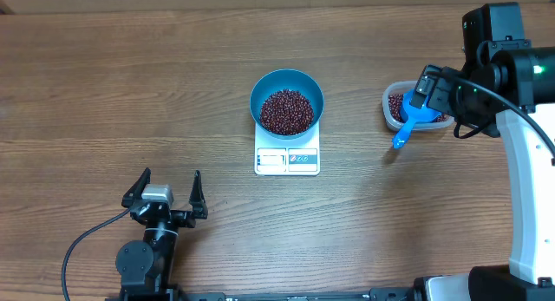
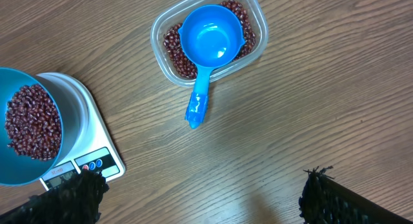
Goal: Scoop item into bowl and weigh 150g on scale
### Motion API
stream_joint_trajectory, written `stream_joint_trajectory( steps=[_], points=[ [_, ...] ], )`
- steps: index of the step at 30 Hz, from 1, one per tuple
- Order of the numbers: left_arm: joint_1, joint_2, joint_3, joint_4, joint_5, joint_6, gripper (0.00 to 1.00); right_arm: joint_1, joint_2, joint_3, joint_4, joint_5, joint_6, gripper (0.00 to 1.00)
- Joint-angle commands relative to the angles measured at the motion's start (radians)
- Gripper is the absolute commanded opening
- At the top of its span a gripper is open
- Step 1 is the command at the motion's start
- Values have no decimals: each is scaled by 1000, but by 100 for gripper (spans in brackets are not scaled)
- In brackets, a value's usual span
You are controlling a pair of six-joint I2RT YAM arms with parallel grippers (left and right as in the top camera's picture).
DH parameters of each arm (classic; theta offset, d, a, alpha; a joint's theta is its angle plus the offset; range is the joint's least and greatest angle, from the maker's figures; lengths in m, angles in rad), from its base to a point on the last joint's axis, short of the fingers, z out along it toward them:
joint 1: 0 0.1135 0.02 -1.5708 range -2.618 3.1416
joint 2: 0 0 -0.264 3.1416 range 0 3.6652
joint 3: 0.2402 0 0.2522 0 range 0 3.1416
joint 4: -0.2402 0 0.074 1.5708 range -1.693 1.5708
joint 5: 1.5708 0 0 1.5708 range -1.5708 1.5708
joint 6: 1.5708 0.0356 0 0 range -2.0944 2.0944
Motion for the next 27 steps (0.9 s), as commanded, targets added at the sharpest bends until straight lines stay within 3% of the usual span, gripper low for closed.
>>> stream_joint_trajectory(
  steps=[1,6,12,19,27],
  points=[
    [7,-9,-3,-4,-14,-5,100,-4,-11,21,3,-5,-15,100],
    [7,-9,-3,-4,-14,-5,100,-4,-12,21,4,2,-18,100],
    [7,-9,-3,-4,-14,-5,100,-1,-25,11,122,29,-19,100],
    [7,-9,-3,-4,-14,-5,99,24,-179,-237,510,28,-18,100],
    [7,-9,-3,-4,-14,-5,99,26,-455,-744,1066,-34,-15,100]
  ],
)
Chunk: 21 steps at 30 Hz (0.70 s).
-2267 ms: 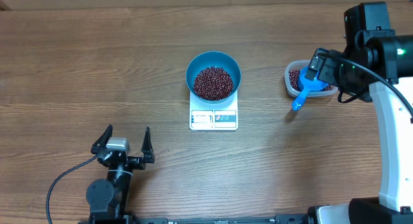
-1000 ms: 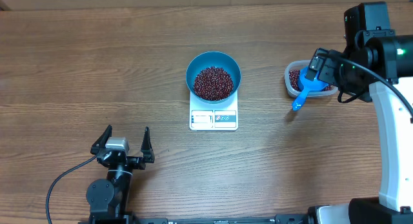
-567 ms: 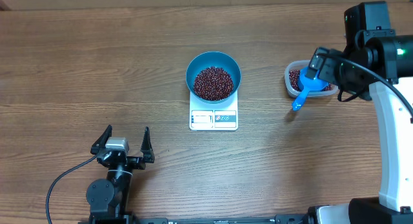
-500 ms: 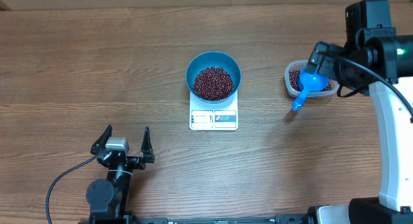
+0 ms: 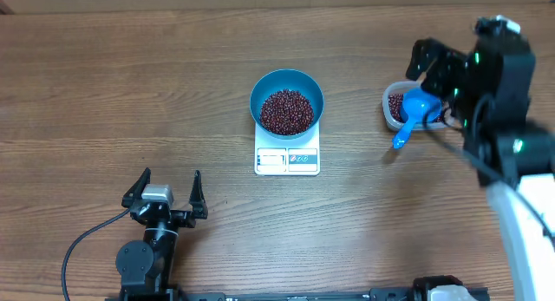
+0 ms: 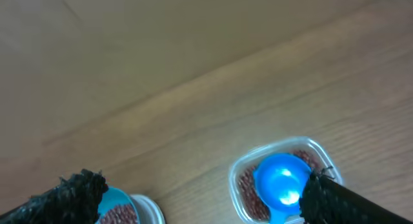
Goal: Scoop item into bowl and weigh 150g on scale
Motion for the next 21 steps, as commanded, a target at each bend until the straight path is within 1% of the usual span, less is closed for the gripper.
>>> stream_joint_trajectory(
  steps=[1,7,10,12,15,21],
  points=[
    [7,-10,-3,-4,-13,-5,100,5,-140,-238,202,-44,-4,100],
    [7,-9,-3,-4,-13,-5,100,5,-352,-648,711,-111,-4,100],
    [7,-9,-3,-4,-13,-5,100,5,-447,-822,924,-116,-4,100],
    [7,-9,-3,-4,-13,-5,99,5,-505,-921,1029,-117,-4,100],
    [7,-9,-3,-4,-13,-5,100,5,-593,-1041,1117,-117,-4,100],
    [7,-9,-3,-4,-13,-5,100,5,-744,-1178,1123,-118,-22,100]
  ],
)
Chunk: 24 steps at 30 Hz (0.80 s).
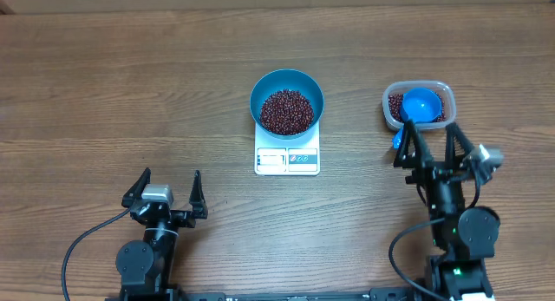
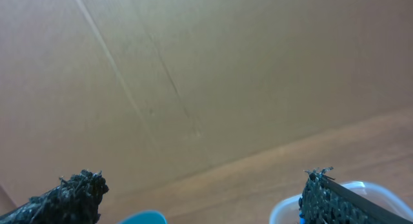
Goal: Scoop item into bowl and weigh 150g on scale
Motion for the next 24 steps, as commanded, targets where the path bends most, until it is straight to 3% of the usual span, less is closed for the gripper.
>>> stream_joint_trajectory(
  steps=[1,11,20,24],
  points=[
    [7,-9,-3,-3,-13,-5,100,5,-83,-56,2,-14,-35,100],
    [7,-9,-3,-3,-13,-5,100,5,-336,-162,-143,-27,-117,100],
    [7,-9,-3,-3,-13,-5,99,5,-531,-161,-458,-28,-200,100],
    [7,-9,-3,-3,-13,-5,99,4,-532,-161,-526,-28,-239,100]
  ],
)
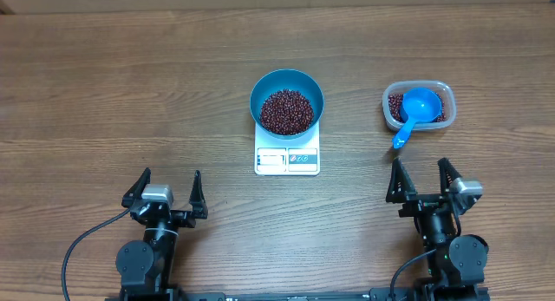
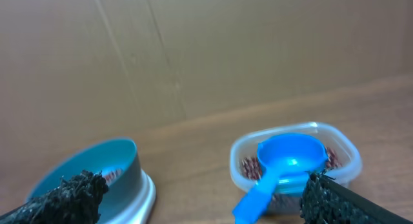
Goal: Scoop item into bowl and weigh 150g on scale
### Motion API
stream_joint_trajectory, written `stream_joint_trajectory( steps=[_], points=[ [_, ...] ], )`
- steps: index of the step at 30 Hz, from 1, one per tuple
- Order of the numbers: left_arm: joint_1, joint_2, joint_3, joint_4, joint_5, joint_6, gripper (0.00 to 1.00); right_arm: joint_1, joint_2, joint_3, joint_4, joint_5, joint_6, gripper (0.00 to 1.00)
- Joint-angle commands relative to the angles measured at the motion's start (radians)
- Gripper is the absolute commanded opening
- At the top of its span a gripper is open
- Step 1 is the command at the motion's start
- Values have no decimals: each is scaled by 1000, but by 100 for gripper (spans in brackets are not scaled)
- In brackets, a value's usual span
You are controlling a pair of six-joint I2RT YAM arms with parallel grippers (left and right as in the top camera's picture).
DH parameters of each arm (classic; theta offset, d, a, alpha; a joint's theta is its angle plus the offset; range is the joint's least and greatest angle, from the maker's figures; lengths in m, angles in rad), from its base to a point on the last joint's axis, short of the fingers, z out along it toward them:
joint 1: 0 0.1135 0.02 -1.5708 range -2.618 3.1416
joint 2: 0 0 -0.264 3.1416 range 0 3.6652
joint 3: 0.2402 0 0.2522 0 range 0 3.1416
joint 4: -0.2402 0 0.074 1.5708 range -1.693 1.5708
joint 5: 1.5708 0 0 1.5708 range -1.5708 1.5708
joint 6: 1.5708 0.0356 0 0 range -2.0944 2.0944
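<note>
A blue bowl (image 1: 287, 101) filled with red beans stands on the white scale (image 1: 287, 159) at the table's middle. To the right is a clear tub of beans (image 1: 418, 106) with the blue scoop (image 1: 414, 110) resting in it, handle over the front rim. My right gripper (image 1: 425, 177) sits open near the front edge, below the tub, holding nothing. In the right wrist view the scoop (image 2: 284, 164) and the tub (image 2: 342, 159) lie ahead, the bowl (image 2: 97, 169) at left. My left gripper (image 1: 165, 191) rests open at the front left.
A brown cardboard wall (image 2: 206, 50) stands behind the table. Bare wooden tabletop (image 1: 130, 84) spreads left of the scale and between the two arms.
My right arm has drawn back toward the front edge, from just below the tub to lower on the table. Its wrist view now takes in the scoop, tub and bowl.
First my right gripper hung open over the tub with the scoop lying in it. Then the arm was lifted and swinging back, and later folded down below the tub. Now it rests near the front edge. Bowl, scale, scoop and left arm stayed put.
</note>
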Motion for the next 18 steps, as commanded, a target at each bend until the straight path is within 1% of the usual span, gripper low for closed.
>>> stream_joint_trajectory(
  steps=[1,5,14,18],
  points=[
    [7,-9,-3,-3,-13,-5,100,4,-11,-11,-38,-8,-75,100],
    [7,-9,-3,-3,-13,-5,99,4,-11,-11,-37,-29,-137,100],
    [7,-9,-3,-3,-13,-5,100,4,-11,-11,-36,-47,-189,100],
    [7,-9,-3,-3,-13,-5,100,4,-11,-11,-31,-103,-261,100]
  ],
)
